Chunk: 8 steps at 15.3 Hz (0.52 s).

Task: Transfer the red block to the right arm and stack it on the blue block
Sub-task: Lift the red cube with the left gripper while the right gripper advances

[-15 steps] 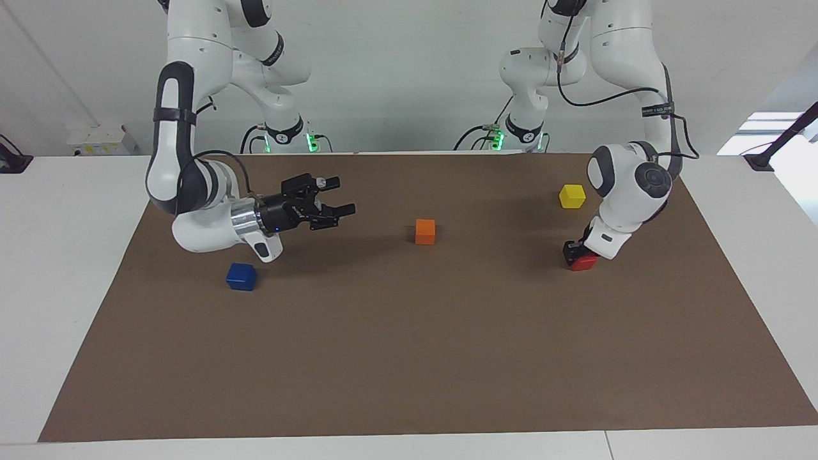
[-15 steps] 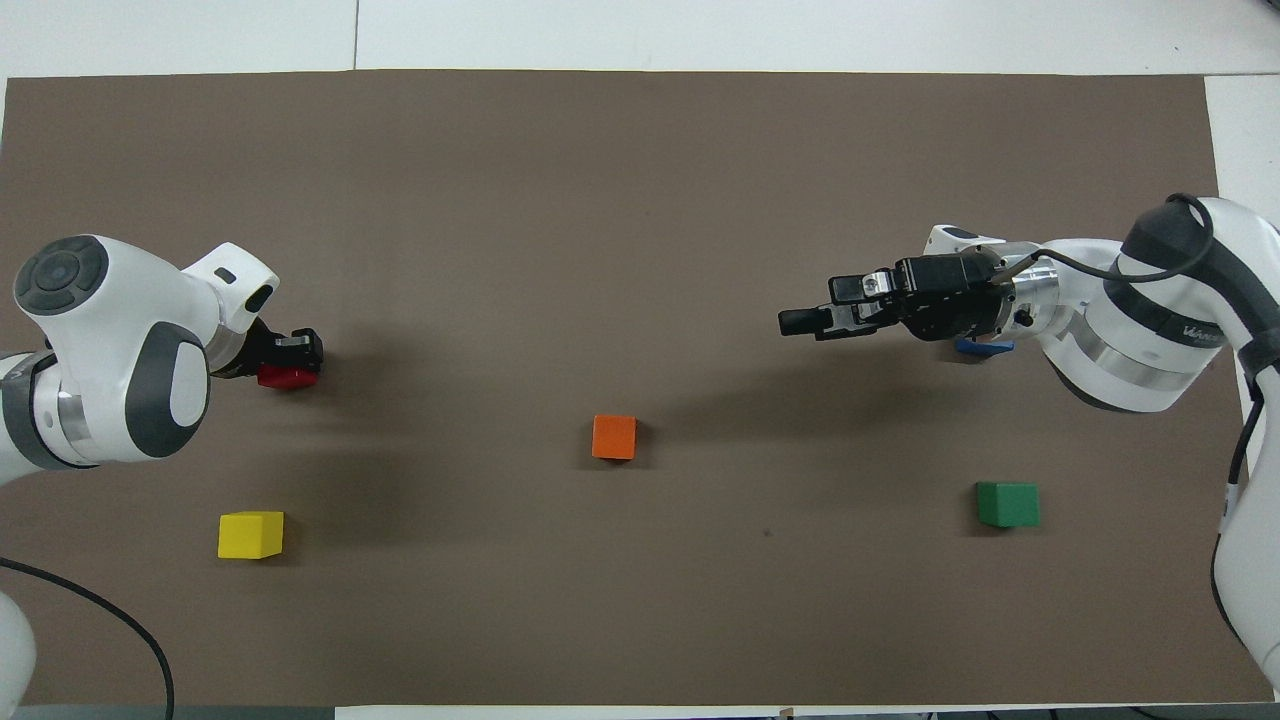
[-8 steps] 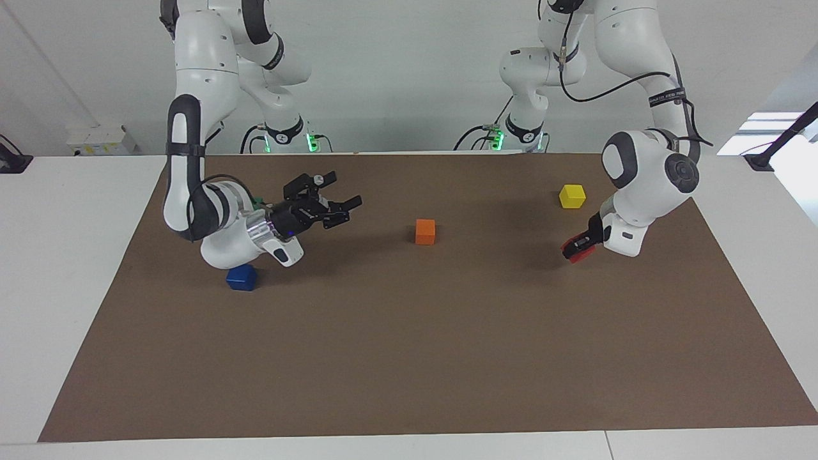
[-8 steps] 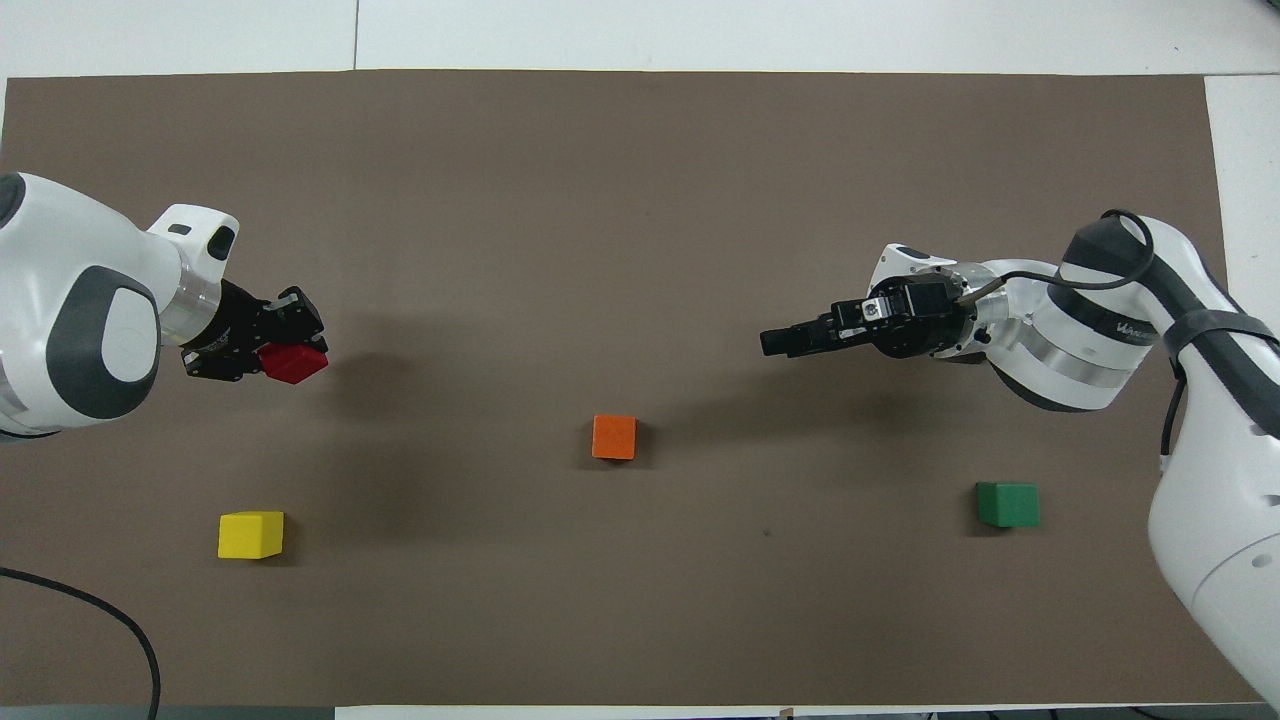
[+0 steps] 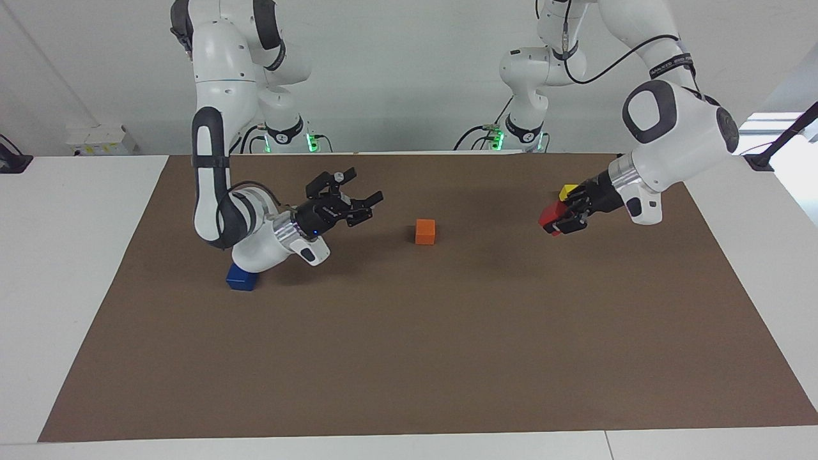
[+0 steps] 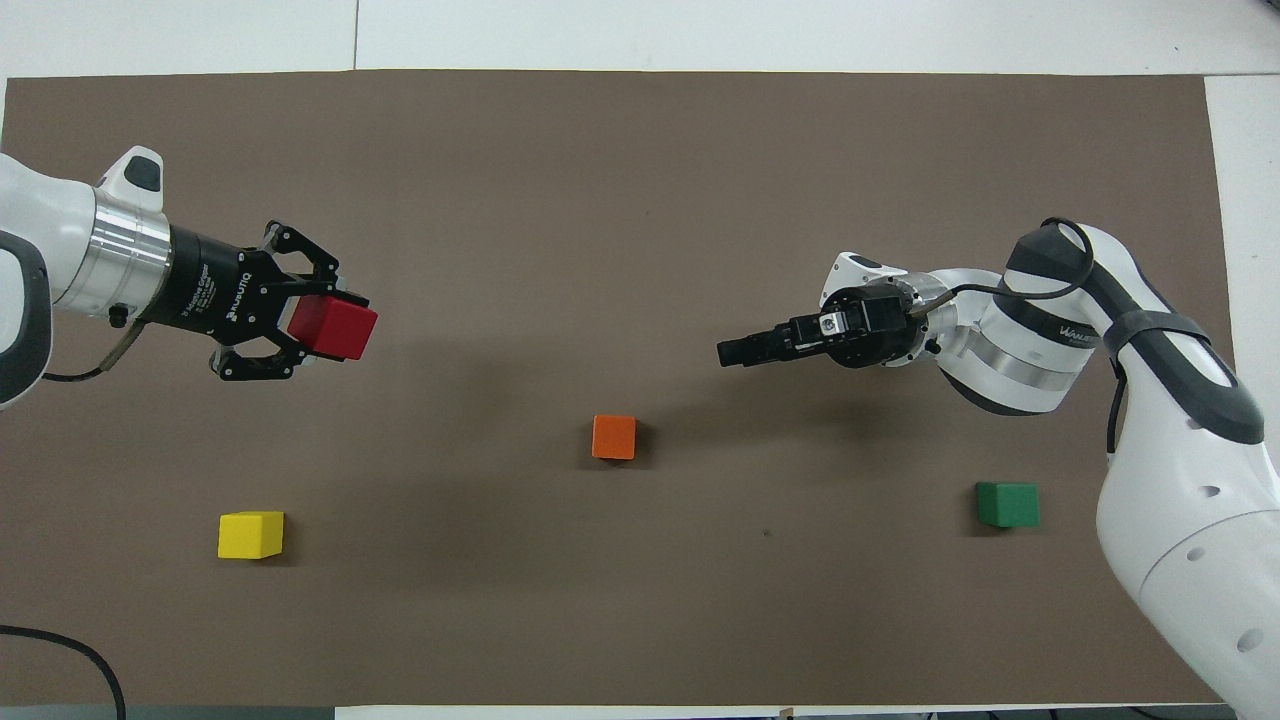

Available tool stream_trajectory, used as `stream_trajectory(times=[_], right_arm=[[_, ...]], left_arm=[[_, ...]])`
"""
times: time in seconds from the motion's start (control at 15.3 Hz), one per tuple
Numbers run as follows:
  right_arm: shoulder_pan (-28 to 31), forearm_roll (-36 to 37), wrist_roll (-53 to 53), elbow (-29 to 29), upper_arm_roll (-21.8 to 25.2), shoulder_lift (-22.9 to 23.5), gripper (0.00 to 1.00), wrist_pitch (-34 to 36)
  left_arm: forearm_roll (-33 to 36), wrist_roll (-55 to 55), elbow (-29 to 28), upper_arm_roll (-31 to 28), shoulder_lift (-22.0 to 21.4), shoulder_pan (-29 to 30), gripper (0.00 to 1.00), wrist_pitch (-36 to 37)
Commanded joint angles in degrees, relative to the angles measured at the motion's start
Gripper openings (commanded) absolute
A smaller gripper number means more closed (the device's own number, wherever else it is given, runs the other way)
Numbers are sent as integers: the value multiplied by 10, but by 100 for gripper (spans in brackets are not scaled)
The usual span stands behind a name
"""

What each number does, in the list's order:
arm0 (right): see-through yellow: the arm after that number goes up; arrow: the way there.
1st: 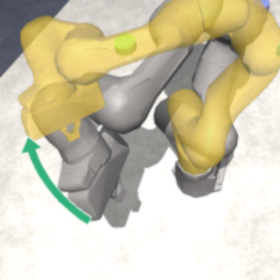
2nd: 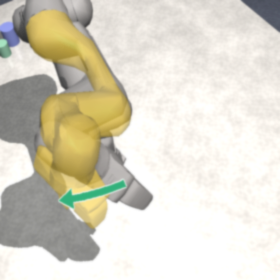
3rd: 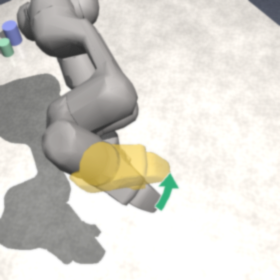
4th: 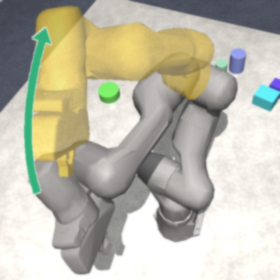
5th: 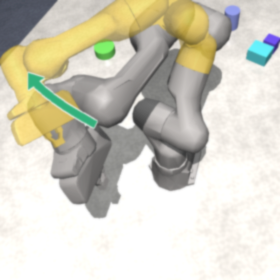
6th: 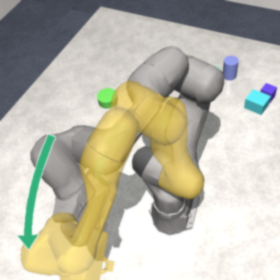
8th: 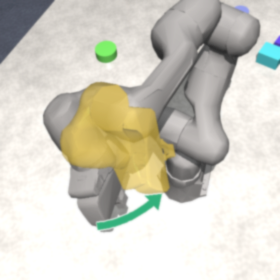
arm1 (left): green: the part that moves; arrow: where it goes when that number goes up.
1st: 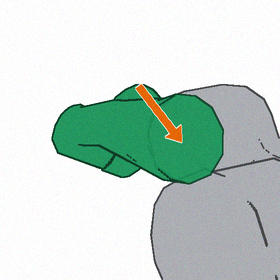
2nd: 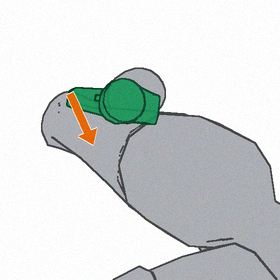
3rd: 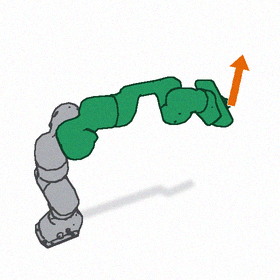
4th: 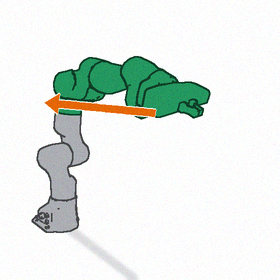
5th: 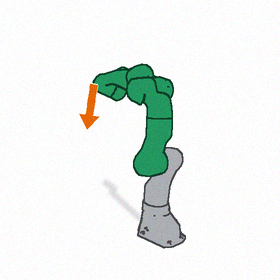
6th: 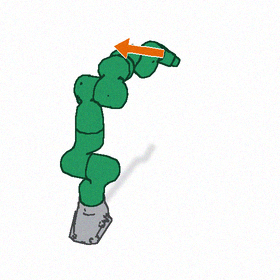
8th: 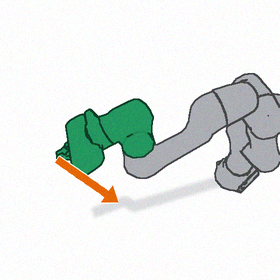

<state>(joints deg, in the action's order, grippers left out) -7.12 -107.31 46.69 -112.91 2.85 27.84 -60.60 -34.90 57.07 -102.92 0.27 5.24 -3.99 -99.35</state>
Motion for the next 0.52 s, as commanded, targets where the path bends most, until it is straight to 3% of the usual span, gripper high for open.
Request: stream_trajectory(times=[0.0,0.26,0.46], right_arm=[[-16,-34,26,3,-2,14,100,0],[-35,-53,49,16,-2,34,100,-21],[-47,-54,56,17,-2,38,100,-29]], left_arm=[[-65,107,-2,14,-12,-7,0,-8],[-109,190,-7,46,-25,-7,0,-33],[-184,264,-28,48,-39,-18,0,-54]])
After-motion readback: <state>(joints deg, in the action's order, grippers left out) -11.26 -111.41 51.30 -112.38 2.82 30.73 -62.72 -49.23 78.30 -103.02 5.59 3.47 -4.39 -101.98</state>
